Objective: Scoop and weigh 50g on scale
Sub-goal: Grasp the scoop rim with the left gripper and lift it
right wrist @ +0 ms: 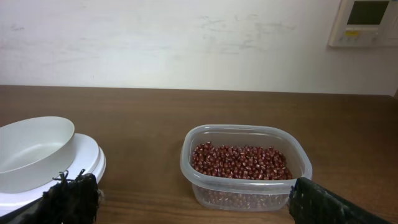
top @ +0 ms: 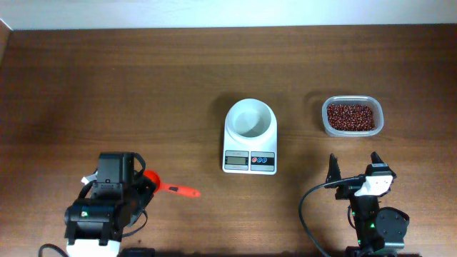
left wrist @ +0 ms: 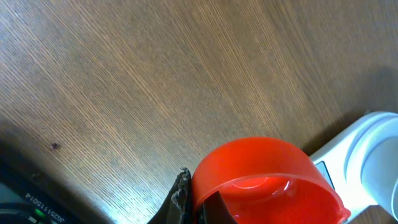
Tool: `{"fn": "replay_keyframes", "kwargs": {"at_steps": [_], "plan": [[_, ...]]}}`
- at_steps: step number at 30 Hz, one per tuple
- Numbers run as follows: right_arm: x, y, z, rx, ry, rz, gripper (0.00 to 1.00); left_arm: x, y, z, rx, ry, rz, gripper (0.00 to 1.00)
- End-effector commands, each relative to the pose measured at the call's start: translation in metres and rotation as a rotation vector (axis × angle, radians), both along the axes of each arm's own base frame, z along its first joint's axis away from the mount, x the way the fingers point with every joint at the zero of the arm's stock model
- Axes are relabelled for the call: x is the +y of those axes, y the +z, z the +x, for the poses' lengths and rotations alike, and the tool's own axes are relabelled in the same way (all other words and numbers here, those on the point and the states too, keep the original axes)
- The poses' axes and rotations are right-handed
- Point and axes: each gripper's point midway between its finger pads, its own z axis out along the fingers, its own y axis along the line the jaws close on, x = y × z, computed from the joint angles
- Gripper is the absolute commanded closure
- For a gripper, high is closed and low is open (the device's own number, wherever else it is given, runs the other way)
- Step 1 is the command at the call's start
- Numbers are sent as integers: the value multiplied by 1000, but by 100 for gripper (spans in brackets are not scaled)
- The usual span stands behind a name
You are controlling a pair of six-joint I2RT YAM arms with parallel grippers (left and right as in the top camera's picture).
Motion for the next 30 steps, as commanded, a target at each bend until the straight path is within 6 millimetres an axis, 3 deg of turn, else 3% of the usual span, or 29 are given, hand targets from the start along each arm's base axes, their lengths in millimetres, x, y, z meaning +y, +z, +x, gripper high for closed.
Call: {"fn": "replay_keyframes", "kwargs": {"at_steps": [1,15,30], "plan": [[1,-2,0,2,0,4,1,-11,4,1,-12,-36,-58,100],[1,-2,0,2,0,4,1,-27,5,0,-8,-73,-146,100],[1,-2,0,2,0,4,1,-29,4,-4,7,-75,-156,100]]}}
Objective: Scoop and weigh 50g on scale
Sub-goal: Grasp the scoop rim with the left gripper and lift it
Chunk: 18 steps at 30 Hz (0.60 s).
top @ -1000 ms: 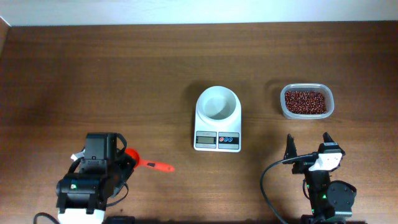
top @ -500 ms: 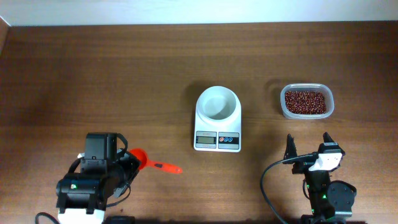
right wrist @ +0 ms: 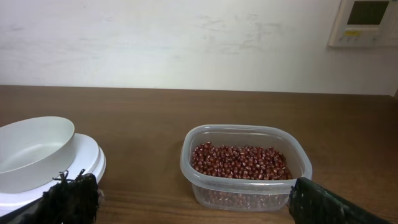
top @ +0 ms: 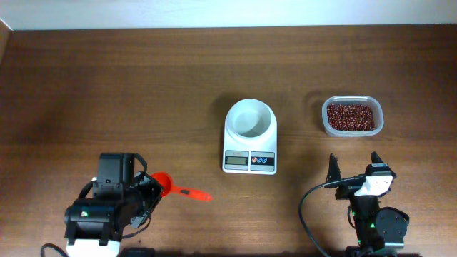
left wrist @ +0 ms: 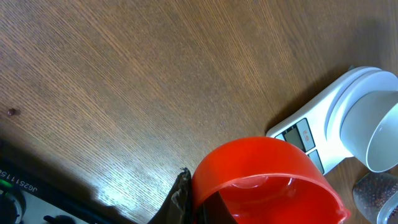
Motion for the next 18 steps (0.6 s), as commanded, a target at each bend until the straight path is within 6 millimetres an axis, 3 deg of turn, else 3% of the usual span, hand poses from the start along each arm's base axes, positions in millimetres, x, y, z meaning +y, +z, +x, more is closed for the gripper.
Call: {"fn": "replay_keyframes", "kwargs": {"at_steps": [1,5,9,12,18], "plan": [[1,-2,0,2,0,4,1,1,3,2,-16,-9,3,100],[1,-2,0,2,0,4,1,7,8,14,-65,33,30,100],[1,-2,0,2,0,4,1,16,12,24,-94,185,15,100],[1,-2,0,2,0,4,1,25,12,26,-94,299,22,100],[4,-2,0,-1,18,10,1,24,2,24,-33,319,22,100]]}}
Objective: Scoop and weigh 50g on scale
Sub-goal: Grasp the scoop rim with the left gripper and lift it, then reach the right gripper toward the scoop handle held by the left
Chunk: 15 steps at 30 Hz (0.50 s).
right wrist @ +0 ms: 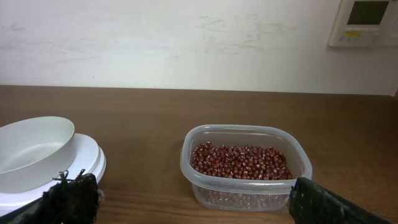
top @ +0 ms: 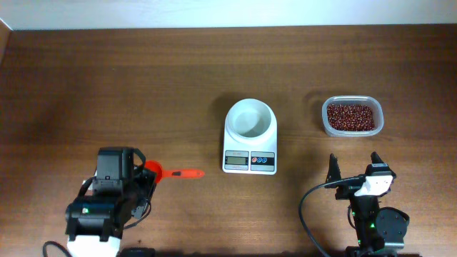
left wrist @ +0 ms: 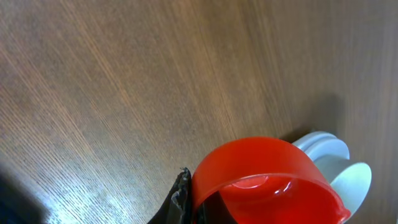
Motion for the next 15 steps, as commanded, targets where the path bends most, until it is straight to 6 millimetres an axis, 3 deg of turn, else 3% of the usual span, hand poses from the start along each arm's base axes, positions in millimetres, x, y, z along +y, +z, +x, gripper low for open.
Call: {"fn": "replay_keyframes", "kwargs": {"at_steps": [1,5,9,12,15], "plan": [[7,-2,0,1,35,18,1,5,-4,-1,37,55,7,100],[36,2,-5,22,189,256,1,5,-12,1,78,56,8,100],[82,4,-24,146,451,582,1,5,-22,3,136,53,7,100],[111,5,-45,255,638,697,1,-2,-31,4,182,41,-26,100],[124,7,-59,336,730,783,1,-10,-37,10,205,24,-72,100]]}}
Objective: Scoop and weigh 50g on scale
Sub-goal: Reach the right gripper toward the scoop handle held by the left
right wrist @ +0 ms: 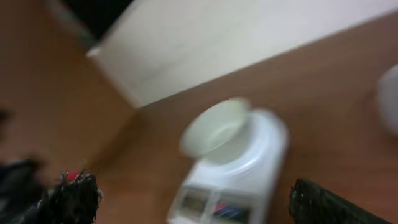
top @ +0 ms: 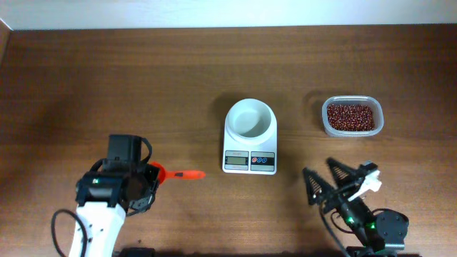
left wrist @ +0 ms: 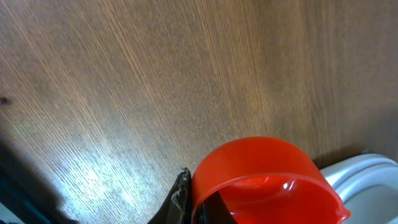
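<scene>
My left gripper (top: 145, 176) is shut on a red scoop (top: 175, 173) at the front left, its handle pointing right toward the scale. The scoop's empty red cup (left wrist: 264, 177) fills the lower left wrist view, with one dark finger (left wrist: 181, 198) beside it. The white scale (top: 250, 146) carries an empty white bowl (top: 250, 118) at the table's middle. A clear tub of red beans (top: 351, 116) sits to the right. My right gripper (top: 325, 182) stands open at the front right, turned toward the scale (right wrist: 239, 177); that view is blurred.
The white wall runs along the table's far edge. Bare wood lies between the scoop and the scale. A black cable (top: 314, 214) loops by the right arm's base.
The right arm has swung left, so its camera now faces the scale and bowl instead of the bean tub. The left arm has shifted slightly up the table, still holding the scoop.
The left gripper held the red scoop at the front left throughout, first with the handle slanting toward the front, then level and pointing at the scale. The right gripper stayed open and still facing the bean tub, and is now turned toward the scale.
</scene>
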Tool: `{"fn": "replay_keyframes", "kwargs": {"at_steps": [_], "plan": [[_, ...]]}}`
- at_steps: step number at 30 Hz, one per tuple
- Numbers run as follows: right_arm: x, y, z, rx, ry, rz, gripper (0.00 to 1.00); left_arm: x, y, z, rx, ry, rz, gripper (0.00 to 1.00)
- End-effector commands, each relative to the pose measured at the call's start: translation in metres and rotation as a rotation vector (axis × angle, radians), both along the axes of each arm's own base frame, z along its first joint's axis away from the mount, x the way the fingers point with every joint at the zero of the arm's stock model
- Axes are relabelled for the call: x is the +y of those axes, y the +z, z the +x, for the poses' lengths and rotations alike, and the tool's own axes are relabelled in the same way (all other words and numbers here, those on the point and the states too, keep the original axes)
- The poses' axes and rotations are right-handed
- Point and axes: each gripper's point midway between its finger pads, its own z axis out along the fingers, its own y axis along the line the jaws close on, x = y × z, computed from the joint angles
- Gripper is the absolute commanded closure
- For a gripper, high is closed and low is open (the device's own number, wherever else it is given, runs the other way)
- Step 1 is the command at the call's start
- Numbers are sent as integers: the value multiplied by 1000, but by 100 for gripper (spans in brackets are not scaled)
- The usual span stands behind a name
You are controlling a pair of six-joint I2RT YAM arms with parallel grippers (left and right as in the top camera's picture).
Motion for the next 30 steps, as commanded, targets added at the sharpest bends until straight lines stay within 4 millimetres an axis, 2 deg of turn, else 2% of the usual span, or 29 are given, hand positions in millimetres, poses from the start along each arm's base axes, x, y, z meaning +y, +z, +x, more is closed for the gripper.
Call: {"fn": "replay_keyframes", "kwargs": {"at_steps": [1,6,11,15,17,23,30], "plan": [[35,-1,-32,145,269,167,1,-12,-4,8,18,-3,-75,100],[47,0,-48,161,380,170,1,-22,-9,8,47,-16,-131,100],[36,1,-33,174,272,204,1,-31,-8,7,52,-28,-182,100],[33,2,-30,179,247,219,1,-36,-7,7,53,-40,-204,100],[33,10,-30,201,247,257,1,-40,-7,6,55,-60,-203,100],[42,52,-42,228,331,290,1,-56,-5,9,32,-137,-203,100],[57,46,-31,361,429,282,1,-72,-1,13,2,-183,-240,100]]}}
